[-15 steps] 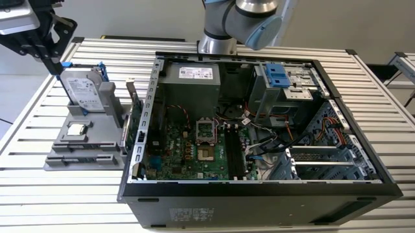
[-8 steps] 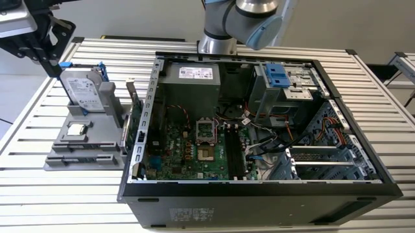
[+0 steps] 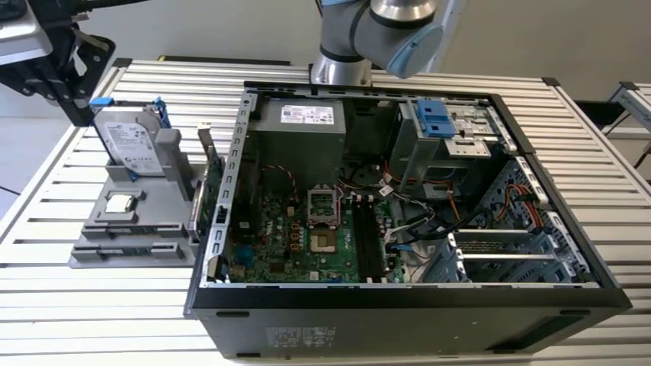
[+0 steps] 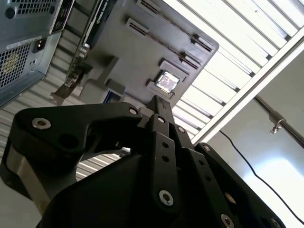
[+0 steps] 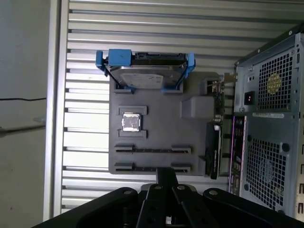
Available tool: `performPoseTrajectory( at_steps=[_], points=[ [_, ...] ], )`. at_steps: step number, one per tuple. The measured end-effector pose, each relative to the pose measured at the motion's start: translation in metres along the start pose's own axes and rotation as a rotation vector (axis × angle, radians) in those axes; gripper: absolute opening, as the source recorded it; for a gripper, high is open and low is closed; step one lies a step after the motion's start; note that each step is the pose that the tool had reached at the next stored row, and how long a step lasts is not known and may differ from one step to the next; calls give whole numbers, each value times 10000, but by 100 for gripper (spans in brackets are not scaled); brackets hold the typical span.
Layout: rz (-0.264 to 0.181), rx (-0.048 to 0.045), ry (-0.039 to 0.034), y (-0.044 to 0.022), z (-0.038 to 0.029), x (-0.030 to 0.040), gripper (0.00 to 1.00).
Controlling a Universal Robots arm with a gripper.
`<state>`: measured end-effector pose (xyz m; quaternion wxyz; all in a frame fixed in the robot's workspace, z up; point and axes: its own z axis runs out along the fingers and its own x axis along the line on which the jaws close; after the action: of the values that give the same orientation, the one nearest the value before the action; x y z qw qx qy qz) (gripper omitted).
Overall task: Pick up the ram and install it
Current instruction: 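Reach for the ram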
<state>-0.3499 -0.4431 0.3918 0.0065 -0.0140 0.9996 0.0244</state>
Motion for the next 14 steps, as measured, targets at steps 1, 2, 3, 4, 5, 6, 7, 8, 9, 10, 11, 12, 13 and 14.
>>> performPoseTrajectory(
  at_steps=[1,2,3,4,5,6,7,8,9,10,11,12,13,14],
  points=[
    [4,0,0,-10,0,0,0],
    [7,0,-1,-20,0,1,0],
    [12,0,-1,-31,-1,1,0],
    [21,0,-1,-43,-2,1,0],
    [29,0,-1,-54,-2,2,0],
    [36,0,-1,-66,-3,2,0],
    [44,0,-2,-77,-3,2,0],
    [51,1,-2,-89,-4,3,0],
    [58,0,-3,-101,-4,3,0],
    [65,1,-2,-113,-5,3,0],
    [71,1,-3,-124,-5,4,0],
    [75,1,-3,-135,-5,4,0],
    [78,1,-3,-145,-6,4,0],
    [82,1,-4,-156,-6,4,0]
  ],
)
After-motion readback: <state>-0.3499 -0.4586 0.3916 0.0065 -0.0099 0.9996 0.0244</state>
